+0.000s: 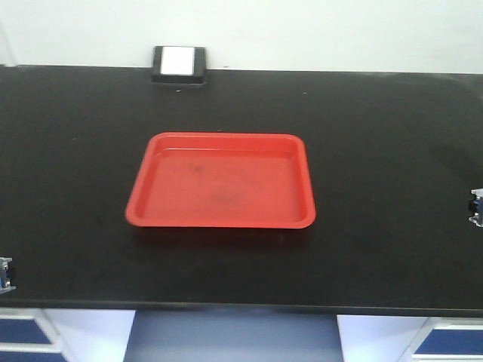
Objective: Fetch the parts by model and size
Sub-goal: 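Stop the base in front of the red tray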
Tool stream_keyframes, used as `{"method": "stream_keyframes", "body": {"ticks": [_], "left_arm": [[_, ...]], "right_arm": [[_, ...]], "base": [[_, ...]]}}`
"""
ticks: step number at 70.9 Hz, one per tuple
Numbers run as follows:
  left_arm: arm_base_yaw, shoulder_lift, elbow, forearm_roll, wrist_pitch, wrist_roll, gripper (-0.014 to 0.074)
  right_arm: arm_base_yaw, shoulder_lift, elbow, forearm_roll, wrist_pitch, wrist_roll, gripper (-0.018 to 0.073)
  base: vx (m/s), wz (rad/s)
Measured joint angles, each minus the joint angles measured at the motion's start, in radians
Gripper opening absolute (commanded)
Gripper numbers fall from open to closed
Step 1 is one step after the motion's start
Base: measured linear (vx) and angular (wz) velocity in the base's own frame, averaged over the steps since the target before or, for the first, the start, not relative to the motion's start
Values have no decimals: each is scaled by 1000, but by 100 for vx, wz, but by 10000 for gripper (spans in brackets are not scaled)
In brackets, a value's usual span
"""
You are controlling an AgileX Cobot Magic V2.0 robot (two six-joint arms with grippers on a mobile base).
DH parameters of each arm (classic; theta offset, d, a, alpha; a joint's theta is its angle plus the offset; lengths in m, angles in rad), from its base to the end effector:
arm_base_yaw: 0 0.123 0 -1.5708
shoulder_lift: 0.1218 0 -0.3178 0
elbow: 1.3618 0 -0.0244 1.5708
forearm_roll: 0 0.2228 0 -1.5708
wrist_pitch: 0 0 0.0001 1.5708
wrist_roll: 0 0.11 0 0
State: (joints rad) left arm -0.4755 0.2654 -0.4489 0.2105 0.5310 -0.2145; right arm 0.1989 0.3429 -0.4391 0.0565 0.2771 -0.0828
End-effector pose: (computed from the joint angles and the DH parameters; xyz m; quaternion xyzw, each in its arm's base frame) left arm 0.0230 0.0013 0.2989 0.1417 0.7767 -0.1133 0.6032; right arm 0.0389 0.0096 0.3197 -0.0890 0.7339 0.0630 0.6704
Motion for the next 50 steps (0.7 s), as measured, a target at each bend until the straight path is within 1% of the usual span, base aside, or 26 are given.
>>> {"method": "stream_keyframes", "body": {"ticks": [16,50], "left_arm": [[0,0,0,0,0,0,-7],[0,0,0,0,0,0,-7]], "right_arm": [[0,0,0,0,0,0,-10],[0,0,0,0,0,0,-10]], "base": [[12,-21],[10,4]]}}
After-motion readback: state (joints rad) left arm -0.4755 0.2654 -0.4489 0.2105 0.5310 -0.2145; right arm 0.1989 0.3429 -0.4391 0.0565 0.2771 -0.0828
